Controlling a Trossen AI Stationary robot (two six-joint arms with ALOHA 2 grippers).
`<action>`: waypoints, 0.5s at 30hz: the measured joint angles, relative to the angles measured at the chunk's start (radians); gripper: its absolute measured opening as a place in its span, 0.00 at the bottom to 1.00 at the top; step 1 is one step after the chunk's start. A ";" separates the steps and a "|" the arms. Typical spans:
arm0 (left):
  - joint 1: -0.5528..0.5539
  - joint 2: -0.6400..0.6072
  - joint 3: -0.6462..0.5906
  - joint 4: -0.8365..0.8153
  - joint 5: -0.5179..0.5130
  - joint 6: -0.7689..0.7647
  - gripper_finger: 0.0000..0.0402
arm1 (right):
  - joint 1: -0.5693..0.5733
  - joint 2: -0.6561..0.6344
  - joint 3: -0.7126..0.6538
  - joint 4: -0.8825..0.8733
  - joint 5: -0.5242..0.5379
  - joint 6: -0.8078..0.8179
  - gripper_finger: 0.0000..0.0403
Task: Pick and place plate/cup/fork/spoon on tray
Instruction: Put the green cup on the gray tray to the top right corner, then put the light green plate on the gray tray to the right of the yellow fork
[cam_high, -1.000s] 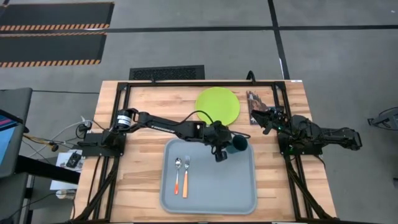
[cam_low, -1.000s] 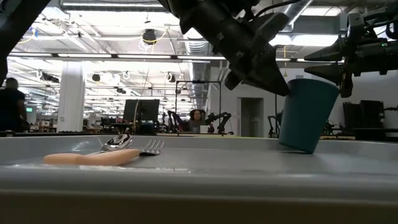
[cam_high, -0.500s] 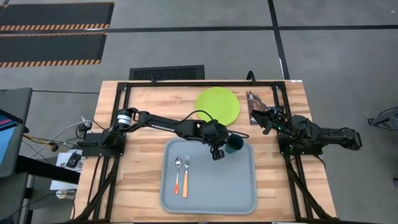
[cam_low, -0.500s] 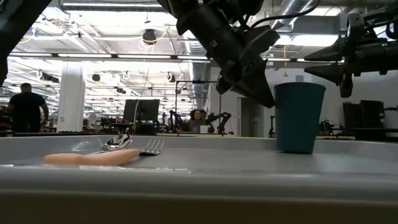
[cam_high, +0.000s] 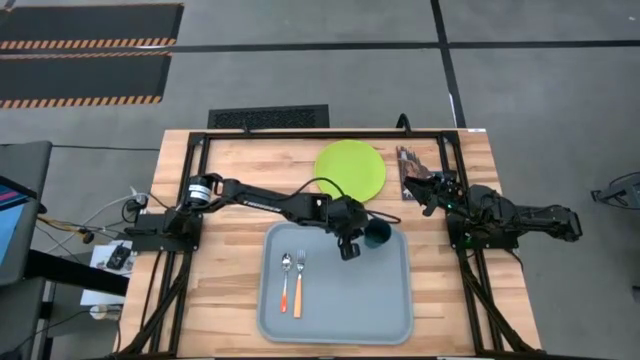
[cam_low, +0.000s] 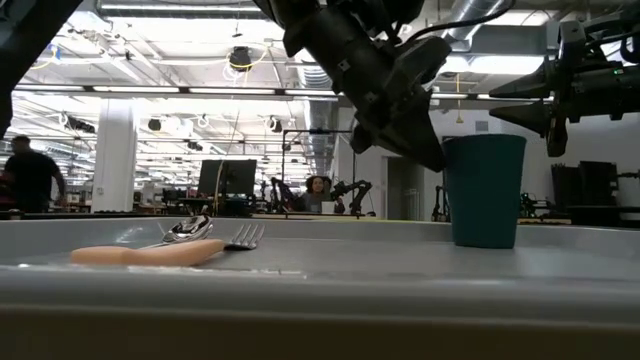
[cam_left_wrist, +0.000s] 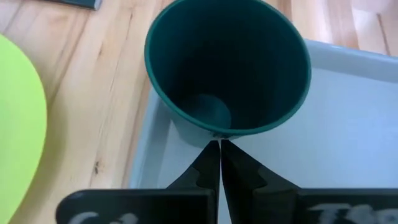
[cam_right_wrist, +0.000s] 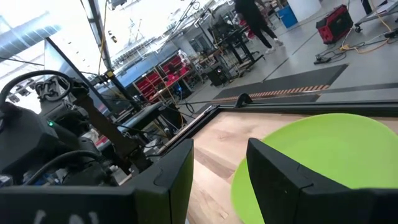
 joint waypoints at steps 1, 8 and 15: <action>0.000 0.000 0.000 0.003 -0.013 0.000 0.00 | 0.000 0.000 0.000 0.000 0.000 0.000 0.43; 0.025 -0.001 0.000 -0.017 -0.090 -0.040 0.00 | 0.000 0.000 0.000 0.000 0.000 0.000 0.43; 0.089 -0.092 0.000 -0.134 -0.092 -0.139 0.15 | 0.000 0.000 0.000 0.000 0.000 0.000 0.43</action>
